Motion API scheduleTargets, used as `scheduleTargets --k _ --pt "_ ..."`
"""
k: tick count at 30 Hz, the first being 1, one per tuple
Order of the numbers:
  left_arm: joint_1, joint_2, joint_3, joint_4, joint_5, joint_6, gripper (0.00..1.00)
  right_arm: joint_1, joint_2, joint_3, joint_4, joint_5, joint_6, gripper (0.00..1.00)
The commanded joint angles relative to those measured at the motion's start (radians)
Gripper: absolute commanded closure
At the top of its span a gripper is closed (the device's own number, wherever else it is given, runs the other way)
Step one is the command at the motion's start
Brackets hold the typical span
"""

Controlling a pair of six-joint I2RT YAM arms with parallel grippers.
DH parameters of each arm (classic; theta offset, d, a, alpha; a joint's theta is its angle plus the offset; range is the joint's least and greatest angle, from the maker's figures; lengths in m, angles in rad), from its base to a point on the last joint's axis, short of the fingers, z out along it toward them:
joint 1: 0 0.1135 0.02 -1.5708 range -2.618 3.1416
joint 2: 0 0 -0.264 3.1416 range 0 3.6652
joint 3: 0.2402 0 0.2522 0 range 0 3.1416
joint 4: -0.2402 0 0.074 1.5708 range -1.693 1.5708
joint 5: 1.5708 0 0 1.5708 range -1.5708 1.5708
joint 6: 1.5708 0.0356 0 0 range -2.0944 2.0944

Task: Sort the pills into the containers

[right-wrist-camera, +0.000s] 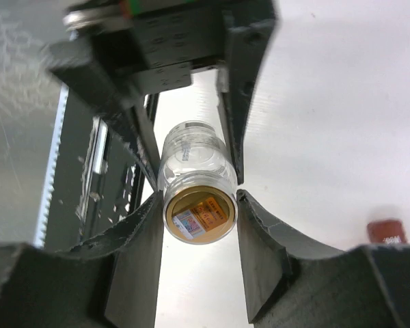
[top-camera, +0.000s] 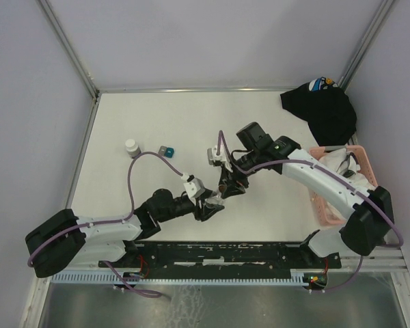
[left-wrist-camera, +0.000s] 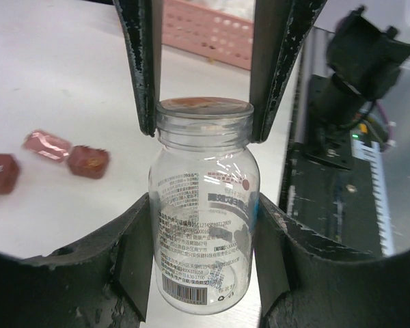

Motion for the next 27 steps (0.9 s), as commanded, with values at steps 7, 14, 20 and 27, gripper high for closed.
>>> scheduleTargets --k 7,14,20,27 --pt "0.001 -0.044 0.067 0.107 -0.251 0.079 0.97 0.009 0.157 0.103 0.176 0.074 0.609 0.66" --pt "0.002 -0.057 0.016 0.104 -0.231 0.066 0.97 -0.021 0.039 0.095 0.184 -0.033 0.568 0.23" --pt "0.003 -0.08 -0.018 0.114 -0.181 0.048 0.97 -0.075 -0.068 0.064 0.171 -0.084 0.428 0.06" --pt "0.002 -0.091 -0.016 0.117 -0.006 0.018 0.97 -0.122 -0.136 0.051 0.096 -0.183 0.221 0.01"
